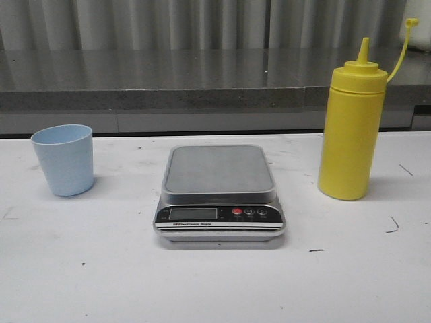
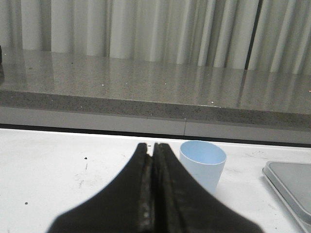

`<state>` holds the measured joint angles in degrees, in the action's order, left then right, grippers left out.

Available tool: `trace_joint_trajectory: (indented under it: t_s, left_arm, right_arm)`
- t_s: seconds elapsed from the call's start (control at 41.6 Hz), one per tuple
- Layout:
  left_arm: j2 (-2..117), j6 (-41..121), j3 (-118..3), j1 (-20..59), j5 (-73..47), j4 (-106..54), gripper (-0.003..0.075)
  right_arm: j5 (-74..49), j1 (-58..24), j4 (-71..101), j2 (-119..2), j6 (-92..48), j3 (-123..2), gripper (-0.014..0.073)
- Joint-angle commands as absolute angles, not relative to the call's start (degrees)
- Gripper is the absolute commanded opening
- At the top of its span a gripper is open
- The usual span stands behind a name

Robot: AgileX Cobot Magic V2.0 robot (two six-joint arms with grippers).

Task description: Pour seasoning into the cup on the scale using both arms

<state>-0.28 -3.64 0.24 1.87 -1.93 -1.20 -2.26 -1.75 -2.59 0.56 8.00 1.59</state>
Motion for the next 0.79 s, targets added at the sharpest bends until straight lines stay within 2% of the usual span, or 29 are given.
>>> trace_joint_trajectory:
  t_s: [0.0, 0.77]
  left_arm:
    - [-1.2, -3.9, 1.6, 1.8, 3.1, -1.5, -0.0020]
    - [-1.2, -3.9, 1.6, 1.8, 4.1, -1.5, -0.0020]
  right_arm:
    - [2.7, -1.7, -2.6, 1.5, 7.8, 1.2, -0.0120]
    - [2.9, -1.7, -2.6, 1.5, 7.8, 1.2, -0.0120]
